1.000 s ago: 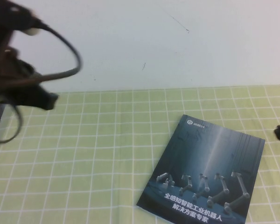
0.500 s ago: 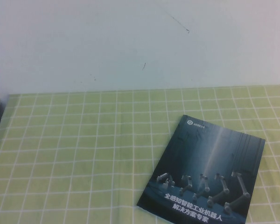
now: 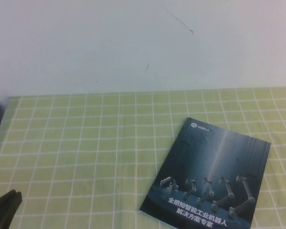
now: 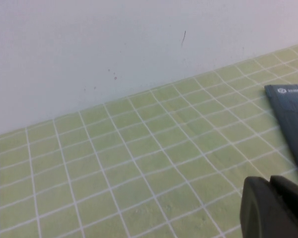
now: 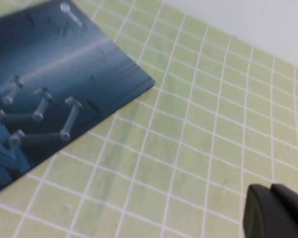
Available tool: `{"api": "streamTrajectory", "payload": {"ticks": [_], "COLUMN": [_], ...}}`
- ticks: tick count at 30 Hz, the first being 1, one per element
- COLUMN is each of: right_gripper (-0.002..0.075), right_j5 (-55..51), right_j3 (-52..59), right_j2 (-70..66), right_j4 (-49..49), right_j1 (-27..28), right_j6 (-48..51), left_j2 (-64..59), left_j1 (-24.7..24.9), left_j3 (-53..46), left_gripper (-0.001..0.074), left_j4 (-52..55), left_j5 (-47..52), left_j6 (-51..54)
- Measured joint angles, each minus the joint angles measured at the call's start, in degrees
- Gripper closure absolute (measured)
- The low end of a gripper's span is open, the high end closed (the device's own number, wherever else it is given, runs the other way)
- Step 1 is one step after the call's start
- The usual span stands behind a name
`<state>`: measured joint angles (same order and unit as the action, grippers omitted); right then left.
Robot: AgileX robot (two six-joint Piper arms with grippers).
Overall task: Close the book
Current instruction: 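Close the open booklet and leave it lying on the table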
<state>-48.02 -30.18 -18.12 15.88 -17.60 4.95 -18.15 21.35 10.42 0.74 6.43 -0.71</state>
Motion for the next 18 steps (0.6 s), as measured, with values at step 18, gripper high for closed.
{"api": "streamTrajectory", "payload": {"ticks": [18], "right_gripper": [0.0729], "right_j5": [14.75], "right_j3": [16.71], "right_j2": [15.23], "right_j4": [-11.35], "right_j1": [0.0], "right_j6": [-1.18], "left_j2": [0.0], "left_j1": [0.0], "left_j3": [-1.6], "left_gripper": [0.0738], "left_j4": [-0.13], "left_j5": [-1.84], "left_j6": [-0.29]}}
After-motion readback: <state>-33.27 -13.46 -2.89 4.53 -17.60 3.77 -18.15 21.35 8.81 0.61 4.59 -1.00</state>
